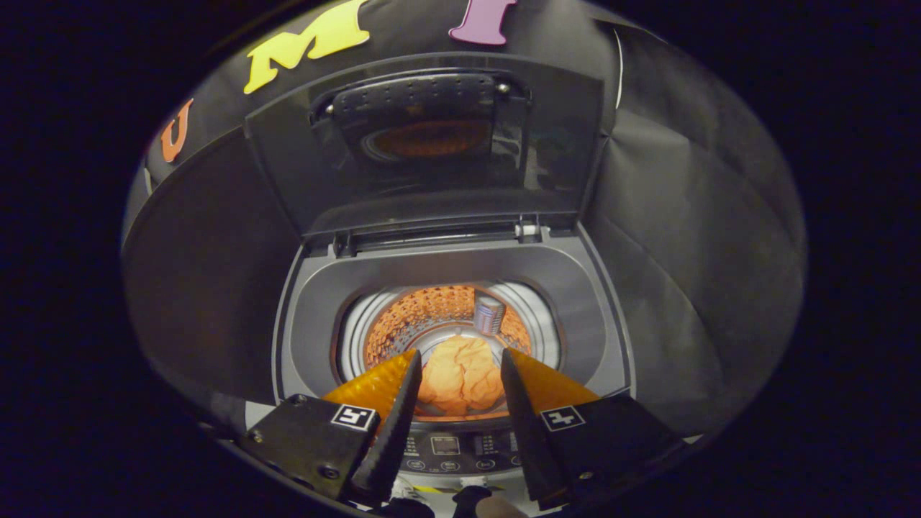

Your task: Put the clothes into the washing machine and then close the washing machine lid.

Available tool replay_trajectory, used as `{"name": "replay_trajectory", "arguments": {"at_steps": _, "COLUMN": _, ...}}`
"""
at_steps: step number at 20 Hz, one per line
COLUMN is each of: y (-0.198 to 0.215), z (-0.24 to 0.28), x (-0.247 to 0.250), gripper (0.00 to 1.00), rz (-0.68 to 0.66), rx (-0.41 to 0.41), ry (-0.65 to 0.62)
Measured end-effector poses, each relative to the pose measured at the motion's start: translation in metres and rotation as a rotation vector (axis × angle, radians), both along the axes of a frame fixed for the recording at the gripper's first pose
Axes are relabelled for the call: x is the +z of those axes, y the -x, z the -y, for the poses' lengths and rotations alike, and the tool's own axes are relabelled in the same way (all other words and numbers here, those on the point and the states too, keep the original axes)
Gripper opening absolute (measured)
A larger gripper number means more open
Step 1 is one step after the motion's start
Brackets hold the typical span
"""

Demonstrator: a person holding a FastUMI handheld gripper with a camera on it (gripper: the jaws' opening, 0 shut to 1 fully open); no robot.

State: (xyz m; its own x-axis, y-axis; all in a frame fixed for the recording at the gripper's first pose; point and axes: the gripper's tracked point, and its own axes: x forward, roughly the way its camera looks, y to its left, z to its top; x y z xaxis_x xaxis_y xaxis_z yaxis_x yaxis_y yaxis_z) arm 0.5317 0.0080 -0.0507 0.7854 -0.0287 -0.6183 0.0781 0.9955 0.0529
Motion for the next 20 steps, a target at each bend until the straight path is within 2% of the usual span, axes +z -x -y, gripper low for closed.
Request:
{"name": "replay_trajectory", "arguments": {"at_steps": 3, "y": 0.000, "z": -0.002, "x": 0.017, "gripper": 0.69, "rz": 0.051, "rx": 0.008, "ry": 0.023}}
{"name": "replay_trajectory", "arguments": {"at_steps": 10, "y": -0.006, "z": -0.018, "x": 0.094, "gripper": 0.69, "rz": 0.212, "rx": 0.050, "ry": 0.034}}
{"name": "replay_trajectory", "arguments": {"at_steps": 16, "y": -0.008, "z": -0.030, "x": 0.193, "gripper": 0.69, "rz": 0.361, "rx": 0.104, "ry": 0.059}}
{"name": "replay_trajectory", "arguments": {"at_steps": 20, "y": -0.010, "z": -0.037, "x": 0.239, "gripper": 0.69, "rz": 0.420, "rx": 0.126, "ry": 0.073}}
